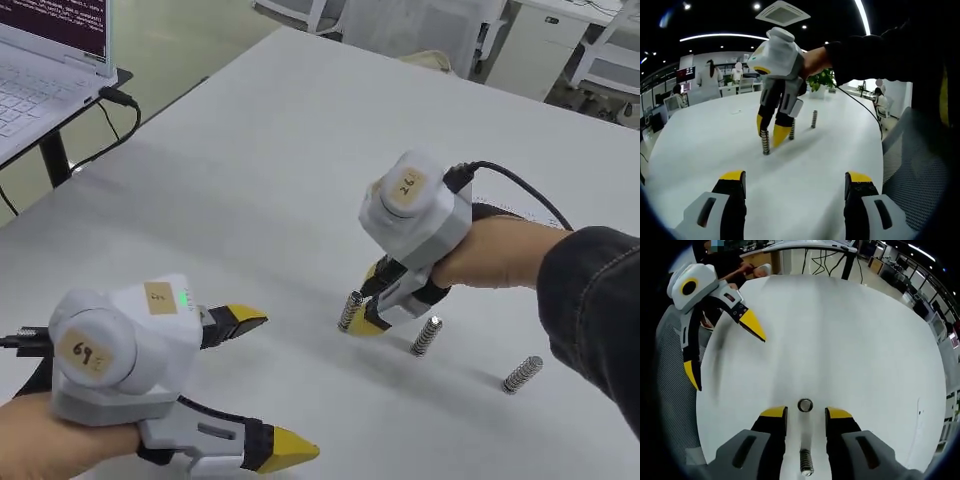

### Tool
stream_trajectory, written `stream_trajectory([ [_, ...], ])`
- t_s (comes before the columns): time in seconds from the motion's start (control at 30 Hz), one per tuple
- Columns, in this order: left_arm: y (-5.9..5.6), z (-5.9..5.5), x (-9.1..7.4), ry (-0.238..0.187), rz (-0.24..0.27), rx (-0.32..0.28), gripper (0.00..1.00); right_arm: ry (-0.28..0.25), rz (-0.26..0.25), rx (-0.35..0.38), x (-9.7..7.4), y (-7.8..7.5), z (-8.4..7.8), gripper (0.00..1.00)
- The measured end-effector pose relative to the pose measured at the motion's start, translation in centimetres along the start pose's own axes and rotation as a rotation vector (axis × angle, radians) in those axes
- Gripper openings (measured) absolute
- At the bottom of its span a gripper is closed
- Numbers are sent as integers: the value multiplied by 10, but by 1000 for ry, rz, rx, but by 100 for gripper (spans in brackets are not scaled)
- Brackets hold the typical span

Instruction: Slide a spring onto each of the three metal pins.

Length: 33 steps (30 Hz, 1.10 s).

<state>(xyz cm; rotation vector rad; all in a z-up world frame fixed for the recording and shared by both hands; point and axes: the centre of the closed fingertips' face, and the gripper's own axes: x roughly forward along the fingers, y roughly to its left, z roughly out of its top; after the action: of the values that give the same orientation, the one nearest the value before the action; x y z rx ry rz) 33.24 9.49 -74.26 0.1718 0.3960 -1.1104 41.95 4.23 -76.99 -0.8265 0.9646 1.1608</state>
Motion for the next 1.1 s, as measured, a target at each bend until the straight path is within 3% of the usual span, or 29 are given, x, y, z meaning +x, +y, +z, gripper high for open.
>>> stream_trajectory([
  [0.6,0,0,1,6,-3,3,79,-76,2,59,-3,2,2,70],
  [0.77,0,1,1,6,-2,4,79,-122,-15,76,-5,-1,4,89],
  [0.9,0,1,2,10,-5,7,79,-154,-31,86,-7,-3,5,98],
  [1.1,-1,4,4,11,-10,11,79,-179,-54,106,-13,-7,-1,100],
])
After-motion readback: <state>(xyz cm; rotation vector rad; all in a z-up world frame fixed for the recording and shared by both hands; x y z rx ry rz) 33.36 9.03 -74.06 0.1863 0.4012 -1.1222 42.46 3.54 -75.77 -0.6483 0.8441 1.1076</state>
